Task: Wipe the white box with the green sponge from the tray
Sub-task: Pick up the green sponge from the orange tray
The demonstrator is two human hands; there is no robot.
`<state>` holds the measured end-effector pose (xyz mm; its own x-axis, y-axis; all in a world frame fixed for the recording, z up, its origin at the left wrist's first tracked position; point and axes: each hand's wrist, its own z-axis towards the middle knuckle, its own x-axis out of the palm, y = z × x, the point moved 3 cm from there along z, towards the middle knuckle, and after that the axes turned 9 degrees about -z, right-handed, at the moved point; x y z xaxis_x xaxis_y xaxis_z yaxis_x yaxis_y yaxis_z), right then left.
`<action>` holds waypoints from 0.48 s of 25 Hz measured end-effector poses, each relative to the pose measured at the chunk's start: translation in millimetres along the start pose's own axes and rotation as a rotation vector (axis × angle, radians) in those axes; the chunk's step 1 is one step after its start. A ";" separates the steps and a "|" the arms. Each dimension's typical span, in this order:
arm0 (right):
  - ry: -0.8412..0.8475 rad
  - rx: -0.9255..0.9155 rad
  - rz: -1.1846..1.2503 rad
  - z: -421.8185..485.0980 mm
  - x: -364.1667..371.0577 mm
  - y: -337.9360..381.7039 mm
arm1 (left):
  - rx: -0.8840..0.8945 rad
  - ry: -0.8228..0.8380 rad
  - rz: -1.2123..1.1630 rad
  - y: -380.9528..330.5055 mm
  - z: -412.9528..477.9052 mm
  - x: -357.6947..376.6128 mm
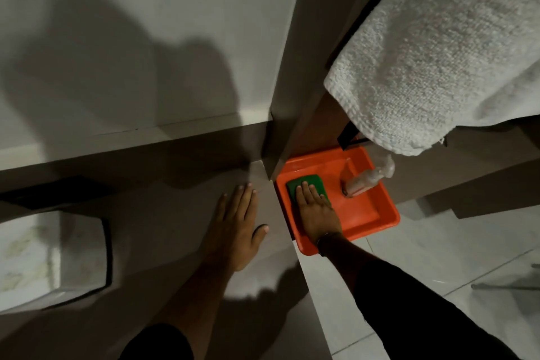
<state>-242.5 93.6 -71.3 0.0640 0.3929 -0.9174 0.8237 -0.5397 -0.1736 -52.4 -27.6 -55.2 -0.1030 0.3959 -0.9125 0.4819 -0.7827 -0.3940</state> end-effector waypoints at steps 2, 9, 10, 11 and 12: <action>0.002 0.036 0.082 0.0 -17.8 -8.1 | -0.007 -0.013 0.008 -0.2 -6.2 -8.8; -0.482 0.307 0.728 -68.7 -80.2 -12.6 | 0.018 -0.127 -0.020 6.9 -65.3 -76.8; -0.513 0.336 0.856 -80.5 -86.4 -7.8 | 0.008 -0.132 0.002 11.2 -74.5 -90.3; -0.514 0.377 1.024 -90.9 -91.6 -0.2 | -0.008 -0.144 0.020 16.0 -84.4 -105.8; -0.492 0.425 1.223 -101.3 -98.5 12.9 | -0.033 -0.156 0.019 22.6 -97.3 -121.8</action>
<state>-181.2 123.3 53.1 0.3371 -0.7423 -0.5791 0.1499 -0.5650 0.8114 55.8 -46.7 57.7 -0.2265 0.2998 -0.9267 0.5130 -0.7721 -0.3751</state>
